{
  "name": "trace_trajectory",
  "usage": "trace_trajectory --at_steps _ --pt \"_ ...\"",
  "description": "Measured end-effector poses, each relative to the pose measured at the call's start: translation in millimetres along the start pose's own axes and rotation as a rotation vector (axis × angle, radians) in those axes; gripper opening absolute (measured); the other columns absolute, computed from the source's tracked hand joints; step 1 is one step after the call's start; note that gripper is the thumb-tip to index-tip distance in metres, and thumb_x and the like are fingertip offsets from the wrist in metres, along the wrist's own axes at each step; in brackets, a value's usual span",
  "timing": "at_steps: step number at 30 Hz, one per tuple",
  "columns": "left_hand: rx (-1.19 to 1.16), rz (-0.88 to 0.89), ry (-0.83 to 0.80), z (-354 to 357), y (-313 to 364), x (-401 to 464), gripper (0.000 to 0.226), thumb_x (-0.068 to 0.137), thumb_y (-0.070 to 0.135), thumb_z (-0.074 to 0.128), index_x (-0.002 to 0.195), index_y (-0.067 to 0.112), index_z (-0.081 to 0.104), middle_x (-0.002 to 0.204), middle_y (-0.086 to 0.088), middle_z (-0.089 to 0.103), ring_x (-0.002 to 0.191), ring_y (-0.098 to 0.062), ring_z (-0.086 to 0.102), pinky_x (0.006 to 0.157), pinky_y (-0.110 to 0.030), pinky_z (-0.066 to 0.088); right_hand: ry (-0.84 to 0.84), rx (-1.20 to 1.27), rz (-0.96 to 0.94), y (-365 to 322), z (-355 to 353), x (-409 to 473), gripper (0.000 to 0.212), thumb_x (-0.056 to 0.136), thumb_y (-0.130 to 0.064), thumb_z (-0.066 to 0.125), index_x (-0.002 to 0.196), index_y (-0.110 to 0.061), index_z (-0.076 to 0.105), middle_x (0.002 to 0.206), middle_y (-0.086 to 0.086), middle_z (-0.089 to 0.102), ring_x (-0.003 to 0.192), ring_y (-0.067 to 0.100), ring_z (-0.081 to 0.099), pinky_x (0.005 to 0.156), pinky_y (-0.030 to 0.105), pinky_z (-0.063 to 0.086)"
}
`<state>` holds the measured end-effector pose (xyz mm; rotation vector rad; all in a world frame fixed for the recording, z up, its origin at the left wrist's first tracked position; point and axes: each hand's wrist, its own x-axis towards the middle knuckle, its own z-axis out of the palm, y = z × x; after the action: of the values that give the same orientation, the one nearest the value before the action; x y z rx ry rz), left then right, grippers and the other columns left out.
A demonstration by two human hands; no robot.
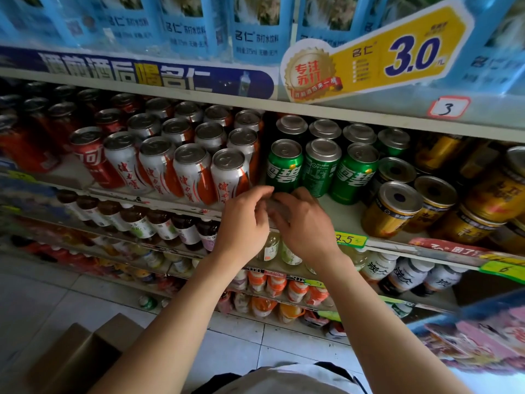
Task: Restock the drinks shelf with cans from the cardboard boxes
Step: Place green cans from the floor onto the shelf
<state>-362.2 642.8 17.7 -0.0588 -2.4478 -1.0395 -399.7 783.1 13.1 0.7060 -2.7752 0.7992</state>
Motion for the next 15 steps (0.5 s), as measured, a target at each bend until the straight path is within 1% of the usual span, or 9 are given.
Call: trace_trajectory --at_steps 2,4,7,10,11,13,15 --pt "-0.06 0.032 0.025 0.9 1.0 -3.1 0.034 0.089 -0.004 0.054 0.117 0.011 0.067 0.107 0.002 0.073 0.097 -0.008 0.068 0.086 -0.019 0.055 -0.015 0.039 0.012 2.7 -0.1 7.4 0.031 0.091 -0.028 0.056 0.122 -0.027 0.061 0.102 0.004 0.052 0.094 0.031 0.058 0.072 0.039 0.052" --pt "-0.101 0.064 0.072 1.4 0.9 -7.1 0.029 0.089 -0.006 0.055 0.11 0.008 0.069 0.101 0.003 0.073 0.093 -0.007 0.069 0.081 -0.021 0.057 -0.025 0.055 0.007 3.6 1.3 13.5 0.034 0.091 -0.027 0.056 0.124 -0.025 0.061 0.105 0.007 0.053 0.094 0.034 0.059 0.074 0.041 0.052" --pt "-0.099 0.075 0.135 -0.2 -0.3 -12.5 0.024 0.089 -0.007 0.056 0.103 0.006 0.069 0.095 0.007 0.07 0.088 -0.004 0.068 0.076 -0.018 0.055 -0.037 0.049 0.014 4.1 4.0 17.8 0.041 0.09 -0.027 0.058 0.131 -0.026 0.058 0.112 0.008 0.054 0.099 0.035 0.06 0.078 0.043 0.053" --pt "-0.081 0.051 0.131 -5.3 -5.7 -16.1 0.018 0.088 -0.002 0.06 0.101 0.006 0.07 0.092 0.005 0.071 0.084 -0.005 0.067 0.073 -0.019 0.055 -0.057 0.037 0.02 4.1 6.1 17.1 0.044 0.091 -0.028 0.058 0.135 -0.026 0.056 0.118 0.009 0.054 0.104 0.035 0.058 0.081 0.043 0.053" --pt "-0.067 0.055 0.125 -8.0 -8.7 -17.8 0.016 0.087 -0.001 0.063 0.1 0.005 0.07 0.091 0.004 0.071 0.081 -0.005 0.066 0.072 -0.018 0.054 -0.039 0.035 0.022 3.0 4.9 15.3 0.044 0.091 -0.028 0.059 0.134 -0.025 0.057 0.118 0.009 0.055 0.104 0.034 0.058 0.081 0.042 0.054" --pt "-0.053 0.059 0.091 -14.5 -16.8 -26.3 0.014 0.087 0.002 0.066 0.099 0.006 0.07 0.087 0.004 0.07 0.075 -0.002 0.065 0.067 -0.017 0.053 0.084 0.066 0.007 -1.6 0.0 7.2 0.037 0.09 -0.024 0.061 0.127 -0.02 0.063 0.114 0.008 0.06 0.101 0.032 0.061 0.077 0.04 0.055" --pt "-0.085 -0.021 0.04 -21.7 -28.7 -41.2 0.013 0.088 0.007 0.066 0.101 0.009 0.07 0.083 0.005 0.069 0.068 -0.004 0.064 0.059 -0.017 0.052 0.273 0.169 -0.056 -16.1 -5.1 -6.7 0.022 0.09 -0.019 0.063 0.11 -0.014 0.07 0.103 0.006 0.064 0.09 0.028 0.065 0.07 0.039 0.054"
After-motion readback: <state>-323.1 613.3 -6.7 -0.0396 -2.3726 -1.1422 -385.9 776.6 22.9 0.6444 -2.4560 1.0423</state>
